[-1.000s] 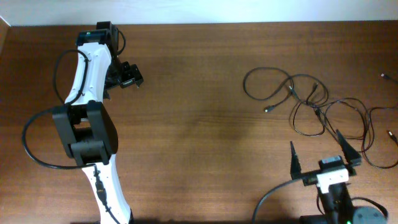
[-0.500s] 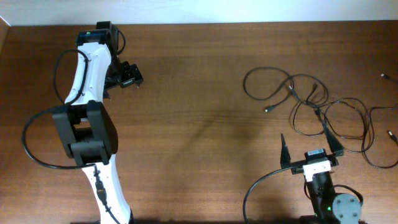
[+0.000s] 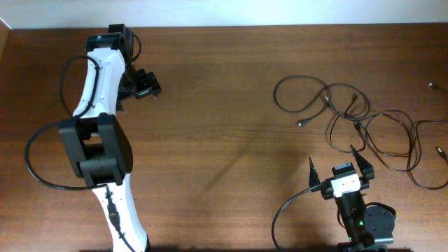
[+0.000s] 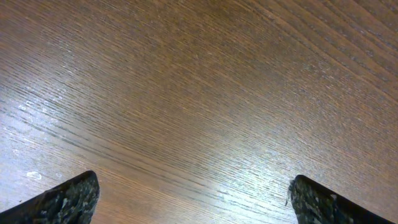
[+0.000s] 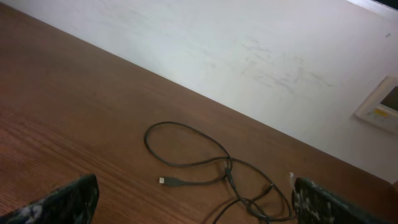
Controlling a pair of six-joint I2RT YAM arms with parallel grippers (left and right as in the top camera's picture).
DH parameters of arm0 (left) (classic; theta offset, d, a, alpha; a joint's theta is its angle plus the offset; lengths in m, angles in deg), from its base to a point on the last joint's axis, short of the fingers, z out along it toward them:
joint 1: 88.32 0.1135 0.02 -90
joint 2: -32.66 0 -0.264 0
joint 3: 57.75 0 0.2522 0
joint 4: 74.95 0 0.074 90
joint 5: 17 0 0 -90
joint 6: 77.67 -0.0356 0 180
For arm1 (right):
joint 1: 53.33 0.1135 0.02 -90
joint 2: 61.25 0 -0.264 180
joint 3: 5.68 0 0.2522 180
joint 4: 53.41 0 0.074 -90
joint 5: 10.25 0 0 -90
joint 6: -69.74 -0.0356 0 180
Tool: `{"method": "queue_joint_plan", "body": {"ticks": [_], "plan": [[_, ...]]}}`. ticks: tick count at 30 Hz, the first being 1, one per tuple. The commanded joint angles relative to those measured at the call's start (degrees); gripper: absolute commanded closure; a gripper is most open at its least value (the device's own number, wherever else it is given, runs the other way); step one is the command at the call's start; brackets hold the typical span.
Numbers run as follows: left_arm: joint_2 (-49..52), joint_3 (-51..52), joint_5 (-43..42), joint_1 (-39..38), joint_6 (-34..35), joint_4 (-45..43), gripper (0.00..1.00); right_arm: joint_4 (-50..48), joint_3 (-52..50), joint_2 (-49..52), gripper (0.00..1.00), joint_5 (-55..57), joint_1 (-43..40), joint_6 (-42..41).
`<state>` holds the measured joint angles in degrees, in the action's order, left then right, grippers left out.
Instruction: Untangle cables
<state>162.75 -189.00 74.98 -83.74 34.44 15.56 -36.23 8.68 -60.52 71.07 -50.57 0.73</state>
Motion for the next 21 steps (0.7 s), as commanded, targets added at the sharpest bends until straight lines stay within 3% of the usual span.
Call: {"method": "queue_joint_plan", "body": {"ticks": [1, 17, 21], "plan": [[-0.22, -0.42, 0.42, 0.09, 0.57, 0.04, 0.01, 0.31, -0.28, -0.50, 0.02, 0.11, -0.22, -0.50], [-0.04, -0.42, 0.42, 0.09, 0.59, 0.04, 0.01, 0.31, -0.28, -0.48, 0.02, 0.11, -0.22, -0.50], [-4.63, -0.42, 0.42, 0.09, 0.59, 0.04, 0.01, 0.31, -0.28, -0.48, 0.02, 0.11, -0.22, -0.50]]}}
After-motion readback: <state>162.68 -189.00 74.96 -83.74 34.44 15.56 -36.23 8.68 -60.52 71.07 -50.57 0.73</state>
